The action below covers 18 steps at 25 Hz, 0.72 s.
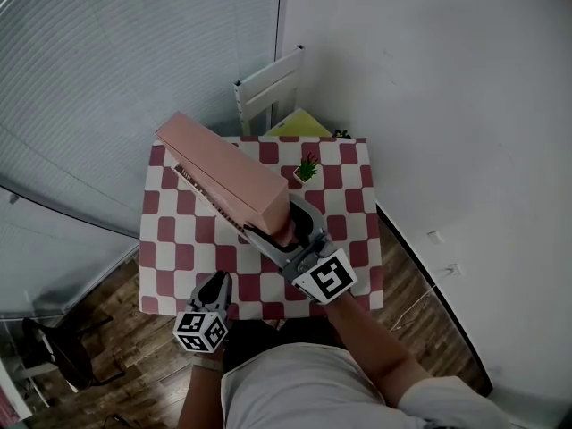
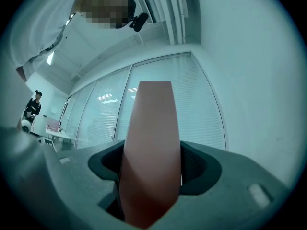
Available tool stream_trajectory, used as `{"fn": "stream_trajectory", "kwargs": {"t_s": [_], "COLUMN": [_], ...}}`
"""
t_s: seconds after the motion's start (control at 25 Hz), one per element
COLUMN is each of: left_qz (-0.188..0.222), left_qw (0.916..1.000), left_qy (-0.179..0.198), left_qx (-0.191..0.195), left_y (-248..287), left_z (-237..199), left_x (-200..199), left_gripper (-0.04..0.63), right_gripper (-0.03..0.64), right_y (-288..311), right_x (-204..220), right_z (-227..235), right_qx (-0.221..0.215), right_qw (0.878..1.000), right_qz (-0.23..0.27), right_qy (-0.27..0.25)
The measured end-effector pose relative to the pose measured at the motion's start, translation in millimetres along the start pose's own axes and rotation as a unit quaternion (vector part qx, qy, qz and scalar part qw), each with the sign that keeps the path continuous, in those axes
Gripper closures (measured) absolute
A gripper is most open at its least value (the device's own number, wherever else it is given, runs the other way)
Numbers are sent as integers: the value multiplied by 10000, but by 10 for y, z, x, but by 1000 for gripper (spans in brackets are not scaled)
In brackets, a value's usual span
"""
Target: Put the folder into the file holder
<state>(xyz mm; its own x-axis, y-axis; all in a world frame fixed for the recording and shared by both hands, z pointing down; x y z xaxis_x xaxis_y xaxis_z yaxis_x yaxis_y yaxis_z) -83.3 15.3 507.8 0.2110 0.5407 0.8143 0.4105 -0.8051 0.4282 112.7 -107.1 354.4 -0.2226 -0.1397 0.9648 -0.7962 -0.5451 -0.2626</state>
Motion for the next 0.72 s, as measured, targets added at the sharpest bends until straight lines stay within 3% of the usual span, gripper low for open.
{"fn": "stream_trajectory", "kwargs": {"t_s": [0.36, 0.6, 0.72], "left_qz": [-42, -28, -29], "left_qw": [10000, 10000, 10000], "left_qy": [-14, -16, 1], "left_qx": [68, 38, 18], "left_y": [36, -3, -20], "left_z": [89, 83, 67], "left_x": [32, 46, 29], "left_gripper": [545, 545, 545], "right_gripper": [308, 336, 339], "right_y": [158, 65, 19], "right_x": [-275, -243, -181], "right_z": [-23, -34, -30], "right_qx": [15, 403, 369], "right_qw": [9994, 9990, 9989], "right_qz": [-109, 184, 277], "right_qy": [-334, -25, 35]}}
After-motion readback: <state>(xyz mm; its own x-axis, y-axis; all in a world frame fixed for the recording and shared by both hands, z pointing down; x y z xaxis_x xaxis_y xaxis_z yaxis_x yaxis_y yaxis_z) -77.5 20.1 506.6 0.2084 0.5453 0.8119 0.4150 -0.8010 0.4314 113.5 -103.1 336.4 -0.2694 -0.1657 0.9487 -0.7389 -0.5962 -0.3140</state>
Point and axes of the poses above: the fingertips, and each gripper's own axes: y forward along the fingers, z to its right, x out of its underside, the point moved 9 cm from there along -y, backward along the fingers, and after that the axes turned 2 degrees about y, right-handed, at the moved point
